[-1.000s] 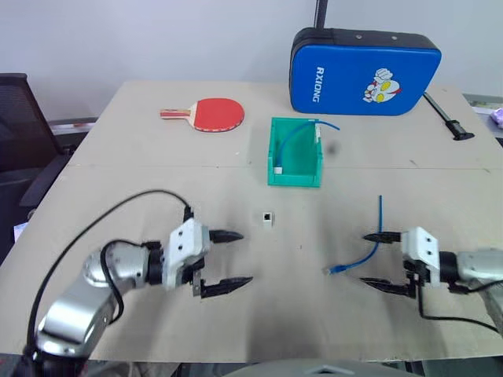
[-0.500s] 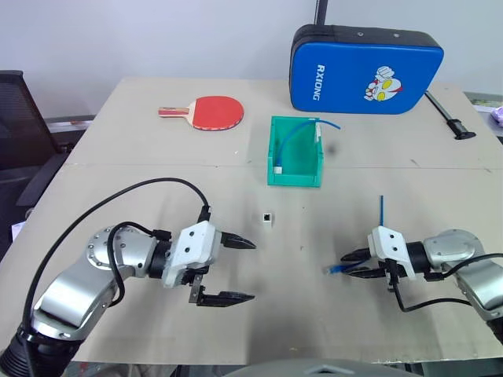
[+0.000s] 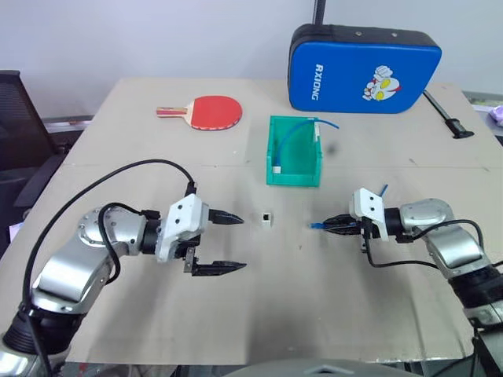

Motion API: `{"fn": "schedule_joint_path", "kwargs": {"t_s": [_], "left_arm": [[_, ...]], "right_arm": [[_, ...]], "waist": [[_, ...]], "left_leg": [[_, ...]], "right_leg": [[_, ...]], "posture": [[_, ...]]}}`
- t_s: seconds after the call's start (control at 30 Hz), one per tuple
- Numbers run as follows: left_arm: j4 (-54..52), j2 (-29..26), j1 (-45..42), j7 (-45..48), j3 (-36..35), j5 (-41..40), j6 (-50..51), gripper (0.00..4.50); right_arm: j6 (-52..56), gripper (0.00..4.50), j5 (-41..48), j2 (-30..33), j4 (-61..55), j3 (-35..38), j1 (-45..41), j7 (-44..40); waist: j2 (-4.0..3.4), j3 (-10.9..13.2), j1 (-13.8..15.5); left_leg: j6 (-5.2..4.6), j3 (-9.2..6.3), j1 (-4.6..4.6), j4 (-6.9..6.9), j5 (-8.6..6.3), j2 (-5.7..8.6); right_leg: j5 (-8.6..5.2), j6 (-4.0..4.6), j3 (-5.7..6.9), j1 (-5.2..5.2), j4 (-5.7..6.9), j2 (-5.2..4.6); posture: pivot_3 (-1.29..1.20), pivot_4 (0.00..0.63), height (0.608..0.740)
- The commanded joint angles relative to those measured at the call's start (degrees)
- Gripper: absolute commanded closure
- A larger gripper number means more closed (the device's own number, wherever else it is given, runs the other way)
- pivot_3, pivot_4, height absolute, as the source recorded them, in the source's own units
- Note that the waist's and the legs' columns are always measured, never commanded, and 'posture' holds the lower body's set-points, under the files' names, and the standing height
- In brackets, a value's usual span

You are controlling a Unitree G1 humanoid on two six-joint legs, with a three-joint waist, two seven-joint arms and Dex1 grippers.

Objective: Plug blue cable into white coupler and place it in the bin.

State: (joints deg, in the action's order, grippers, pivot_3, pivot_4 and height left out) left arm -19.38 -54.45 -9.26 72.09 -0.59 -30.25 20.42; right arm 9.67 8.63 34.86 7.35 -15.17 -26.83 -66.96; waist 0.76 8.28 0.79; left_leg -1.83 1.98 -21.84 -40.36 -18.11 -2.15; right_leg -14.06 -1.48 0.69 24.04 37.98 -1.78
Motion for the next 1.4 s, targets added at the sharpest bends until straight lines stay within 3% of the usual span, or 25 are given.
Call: {"fn": "schedule_joint_path", "kwargs": {"t_s": [0.03, 0.1, 0.2, 0.27, 0.33, 0.37, 0.4, 0.43, 0.53, 0.57, 0.7, 0.8, 1.07, 1.4], "left_arm": [[1.5, 0.7, -2.9, 0.9, 0.0, 0.7, -1.3, 0.00], [3.1, 1.8, -5.5, 1.0, 1.0, 0.9, -1.1, 0.00], [5.9, 4.1, -10.4, 0.6, 3.1, 2.0, -0.3, 0.00], [7.6, 5.9, -13.9, -0.5, 4.7, 3.0, 1.1, 0.00], [9.7, 7.7, -18.3, -1.8, 7.0, 4.8, 2.9, 0.00], [10.9, 9.0, -20.9, -2.1, 8.4, 5.7, 3.5, 0.00], [11.7, 9.7, -22.6, -2.2, 9.2, 6.2, 3.8, 0.00], [12.9, 11.1, -24.9, -2.2, 10.9, 7.2, 4.2, 0.00], [18.2, 15.6, -33.2, -2.0, 20.1, 15.5, 4.7, 0.00], [19.4, 16.4, -34.7, -0.9, 21.8, 16.4, 4.5, 0.00], [26.9, 21.8, -41.8, 0.6, 27.5, 21.5, 4.7, 0.00], [31.2, 25.0, -44.8, 1.5, 30.2, 24.0, 5.5, 0.00], [39.9, 30.0, -47.5, 3.0, 35.0, 30.3, 3.0, 0.00], [51.0, 36.2, -48.0, -0.2, 34.2, 35.7, -5.1, 0.00]], "right_arm": [[-2.5, 4.44, -1.9, -1.9, 4.9, -0.7, -4.1, 0.2], [-3.0, 4.44, -2.8, -3.4, 8.0, -1.0, -6.2, 0.5], [-4.4, 3.44, -4.2, -4.2, 11.2, -1.0, -8.0, 1.2], [-4.1, 2.53, -2.8, -4.1, 9.9, 0.9, -7.3, 1.8], [-3.4, 1.29, -0.5, -3.5, 6.5, 3.6, -5.4, 2.9], [-1.8, 1.02, 1.4, -2.9, 3.1, 5.6, -3.4, 3.4], [-0.6, 0.30, 2.7, -2.6, 0.7, 6.9, -2.0, 3.8], [1.4, 0.13, 4.9, -1.7, -3.5, 8.9, 1.1, 4.0], [7.9, 0.13, 10.8, 0.9, -18.9, 16.0, 16.5, 6.8], [9.4, 0.13, 11.9, 0.9, -21.8, 17.3, 19.4, 8.0], [15.0, 0.13, 16.6, -0.7, -32.4, 22.6, 30.2, 15.0], [12.7, 0.13, 17.8, -2.4, -36.0, 25.3, 35.9, 17.3], [9.4, 0.13, 18.7, -3.5, -39.0, 29.1, 43.2, 20.1], [8.4, 0.13, 20.0, -3.5, -41.4, 30.1, 48.6, 22.0]], "waist": [[-0.01, 0.0, 0.0], [-0.01, 0.0, 0.0], [0.01, 0.0, 0.0], [0.01, 0.0, 0.1], [0.00, 0.0, 0.0], [0.01, 0.0, 0.1], [0.01, 0.0, 0.3], [0.01, 0.0, 0.2], [0.00, 0.0, 0.1], [-0.01, 0.0, 2.0], [-0.07, 0.0, 0.8], [-0.07, 0.0, -0.1], [-0.08, 0.0, -0.1], [-0.07, 0.0, 0.3]], "left_leg": [[0.04, 0.01, -0.06, 0.00, 0.02, 0.01], [0.08, -0.01, -0.17, 0.02, 0.04, 0.01], [0.09, -0.02, -0.25, 0.00, 0.05, 0.02], [0.09, -0.03, -0.23, 0.00, 0.05, 0.04], [0.09, -0.05, -0.24, -0.02, 0.04, 0.04], [0.08, -0.07, -0.25, -0.02, 0.04, 0.05], [0.08, -0.07, -0.26, -0.02, 0.04, 0.05], [0.08, -0.16, -0.33, -0.05, 0.05, 0.07], [0.09, -0.05, -0.25, -0.03, 0.04, 0.04], [0.09, -0.23, -0.35, -0.04, 0.05, 0.06], [0.10, -0.76, -0.75, -0.15, 0.07, 0.45], [-0.04, -0.78, -0.72, -0.38, -0.01, 0.46], [-0.19, -0.77, -0.59, -0.53, -0.08, 0.43], [-0.20, -0.92, -0.74, -0.64, -0.09, 0.55]], "right_leg": [[0.00, 0.00, 0.00, 0.06, 0.00, 0.00], [0.01, -0.01, 0.01, 0.16, 0.00, -0.02], [0.01, -0.01, 0.09, 0.19, 0.00, -0.04], [0.01, -0.01, 0.06, 0.18, 0.02, -0.06], [0.02, -0.02, 0.06, 0.17, 0.03, -0.06], [0.02, -0.02, 0.07, 0.18, 0.05, -0.07], [0.02, -0.02, 0.07, 0.18, 0.04, -0.07], [0.02, -0.03, 0.12, 0.18, 0.05, -0.07], [0.02, -0.03, 0.00, 0.20, 0.06, -0.06], [0.02, -0.03, 0.14, 0.19, 0.06, -0.06], [-0.03, -0.12, 0.01, 0.25, 0.01, 0.02], [-0.04, -0.14, -0.01, 0.21, 0.09, 0.04], [-0.07, -0.17, -0.16, 0.16, 0.28, 0.22], [-0.14, -0.28, -0.16, 0.15, 0.29, 0.13]], "posture": [[0.00, 0.150, 0.681], [0.00, 0.150, 0.681], [0.00, 0.150, 0.681], [0.00, 0.150, 0.681], [0.00, 0.150, 0.681], [0.00, 0.150, 0.681], [0.00, 0.150, 0.681], [0.00, 0.150, 0.681], [0.00, 0.150, 0.681], [0.00, 0.150, 0.681], [0.00, 0.150, 0.681], [0.00, 0.150, 0.681], [0.00, 0.150, 0.681], [0.00, 0.150, 0.681]]}}
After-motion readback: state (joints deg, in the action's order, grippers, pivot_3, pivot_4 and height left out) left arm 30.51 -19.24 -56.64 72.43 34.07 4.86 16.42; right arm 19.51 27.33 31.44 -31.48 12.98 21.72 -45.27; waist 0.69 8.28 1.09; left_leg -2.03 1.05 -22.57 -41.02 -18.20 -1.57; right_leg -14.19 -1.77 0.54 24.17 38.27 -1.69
